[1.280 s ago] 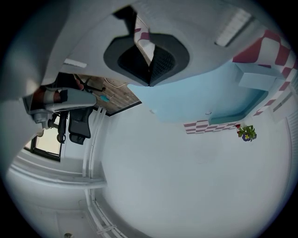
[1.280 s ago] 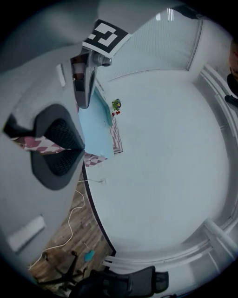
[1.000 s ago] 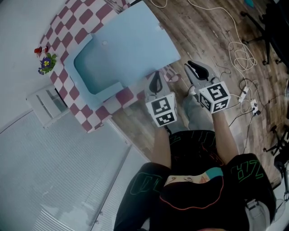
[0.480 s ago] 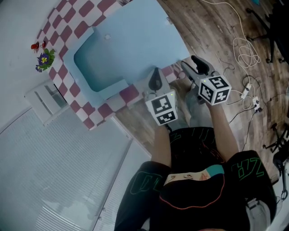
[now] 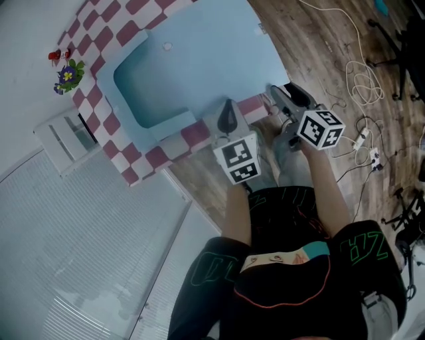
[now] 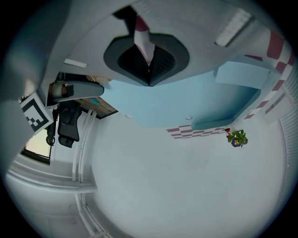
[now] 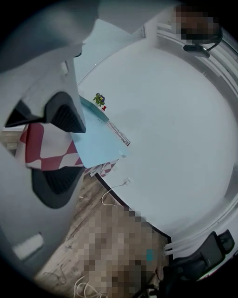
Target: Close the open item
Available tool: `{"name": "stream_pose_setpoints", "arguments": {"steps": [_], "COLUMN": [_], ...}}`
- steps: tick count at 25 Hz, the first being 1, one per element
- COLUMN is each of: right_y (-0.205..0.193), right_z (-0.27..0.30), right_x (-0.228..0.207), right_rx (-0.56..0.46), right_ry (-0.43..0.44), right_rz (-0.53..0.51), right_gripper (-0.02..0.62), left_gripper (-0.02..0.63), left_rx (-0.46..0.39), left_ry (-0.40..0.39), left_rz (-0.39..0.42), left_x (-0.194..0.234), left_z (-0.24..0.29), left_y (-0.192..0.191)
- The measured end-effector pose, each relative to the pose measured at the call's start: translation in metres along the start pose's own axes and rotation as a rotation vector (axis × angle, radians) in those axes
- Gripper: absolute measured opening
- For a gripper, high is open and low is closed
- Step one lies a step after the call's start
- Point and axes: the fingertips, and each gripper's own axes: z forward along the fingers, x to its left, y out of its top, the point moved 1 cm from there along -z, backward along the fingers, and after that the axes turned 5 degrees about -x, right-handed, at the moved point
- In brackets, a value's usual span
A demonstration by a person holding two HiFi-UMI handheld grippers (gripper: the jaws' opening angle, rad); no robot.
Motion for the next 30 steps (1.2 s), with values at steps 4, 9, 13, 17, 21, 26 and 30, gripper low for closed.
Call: {"name": "stream_pose_setpoints", "arguments": {"steps": [4,9,13,17,21,26,30], "right_y": [0.001,0.012,0.022,0.037,0.062,0.087,0.099], "right_z": [0.007,0.009,0.005,0.003,0.001,0.003,0.003], "right_x": [0.004,0.02,0.028,0.041,0.052,0.07,0.092], "right_rx": [0.0,-0.015,-0.041,-0.082,-0.127,-0.157,-0.175], "right_ry": [0.011,-0.001,-0.01,-0.024,-0.037,-0.031,-0.01], "right_rz": [0.026,-0.052,-0.091,-0.169,-0.23,-0.308,-0.359], "right_gripper": [0.219,0.107,0.087,0.064,0.032,0.02,0.014], "left_gripper": [0.004,0.004,0.003,0.004,0.004,0.003,0.004], "left_rx": [-0.009,-0.026,-0.049,-0.071,-0.091,-0.126,-0.155], "left_ry": [0.01,0.037,0.046,0.061,0.081,0.099,0.121], "left_rz": [-0.006,-0.02,-0.027,-0.04,-0.058,-0.076,-0.087], "left_x": [0.007,0.019,0.024,0.035,0.047,0.061,0.077], "left_z": [-0.004,-0.009,-0.015,-0.02,-0.025,-0.03,-0.037], "left_y": [0.002,0.006,0.013,0.02,0.025,0.038,0.049]}}
